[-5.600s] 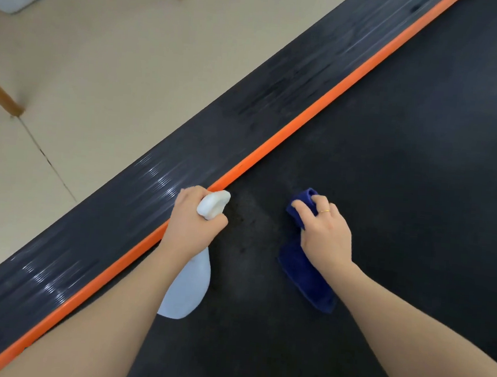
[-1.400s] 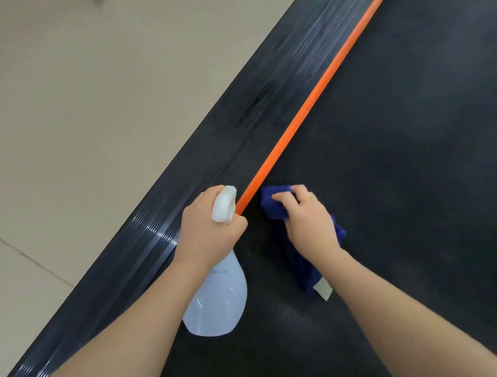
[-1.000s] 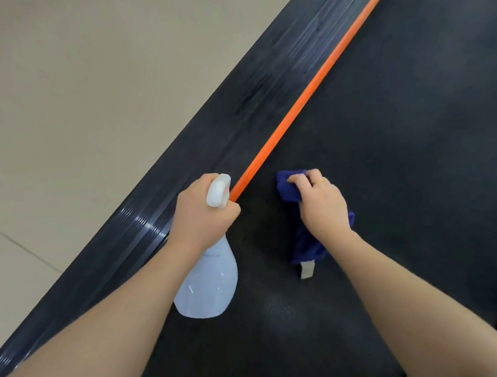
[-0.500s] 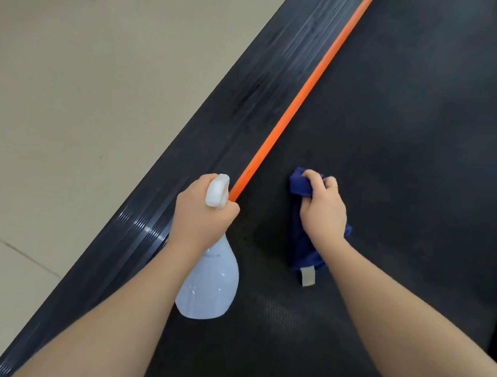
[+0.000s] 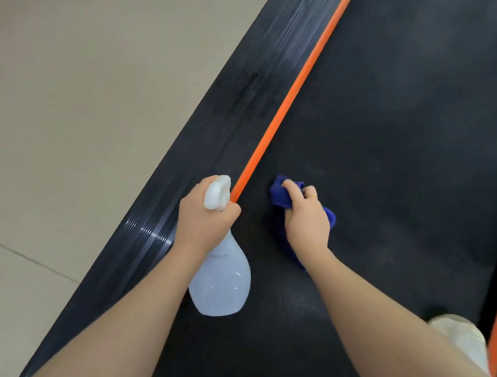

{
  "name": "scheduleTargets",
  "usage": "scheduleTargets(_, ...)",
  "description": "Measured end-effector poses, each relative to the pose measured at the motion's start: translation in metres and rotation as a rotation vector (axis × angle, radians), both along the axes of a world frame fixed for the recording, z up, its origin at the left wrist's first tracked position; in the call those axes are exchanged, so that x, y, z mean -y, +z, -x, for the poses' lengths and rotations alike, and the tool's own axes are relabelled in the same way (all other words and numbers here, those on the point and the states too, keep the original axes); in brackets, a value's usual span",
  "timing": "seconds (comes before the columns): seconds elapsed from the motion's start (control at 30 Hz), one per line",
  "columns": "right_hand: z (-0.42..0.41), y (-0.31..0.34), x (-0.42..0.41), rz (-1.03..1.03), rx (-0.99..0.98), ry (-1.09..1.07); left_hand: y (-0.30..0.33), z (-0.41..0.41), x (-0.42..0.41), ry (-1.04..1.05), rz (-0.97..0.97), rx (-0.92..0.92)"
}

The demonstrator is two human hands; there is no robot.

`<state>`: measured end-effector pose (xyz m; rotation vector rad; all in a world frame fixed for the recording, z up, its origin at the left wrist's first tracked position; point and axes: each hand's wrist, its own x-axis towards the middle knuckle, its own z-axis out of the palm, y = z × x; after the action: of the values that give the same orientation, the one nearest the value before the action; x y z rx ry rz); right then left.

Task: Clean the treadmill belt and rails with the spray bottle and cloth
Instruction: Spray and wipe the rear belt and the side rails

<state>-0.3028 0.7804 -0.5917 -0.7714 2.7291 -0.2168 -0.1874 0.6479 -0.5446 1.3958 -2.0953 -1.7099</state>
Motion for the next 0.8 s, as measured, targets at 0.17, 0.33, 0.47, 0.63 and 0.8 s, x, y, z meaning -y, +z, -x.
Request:
scheduleTargets(0.17, -0.075, 0.01, -0.047, -0.074, 0.113, 0.5, 0.014, 0.004, -0.006, -0.044, 0.047, 0.051)
scheduleTargets(0.33, -0.004, 0.006, -0.044, -0.094, -0.037, 0.206, 0.021, -0.006, -0.016, -0.091, 0.1, -0.009)
scheduleTargets(0.47, 0.016, -0.003, -0.081, -0.037, -0.089, -0.132, 0.027, -0.013, -0.036, -0.091, 0.047, -0.106)
scheduleTargets(0.63, -0.038, -0.013, -0.126, 0.097, 0.031, 0.435, 0.036, 0.001, -0.062, -0.345, 0.117, -0.147)
scheduleTargets(0.8, 0.06, -0.012, -0.106, 0.054, -0.076, -0.094, 0.038, 0.016, -0.074, -0.377, 0.166, -0.165)
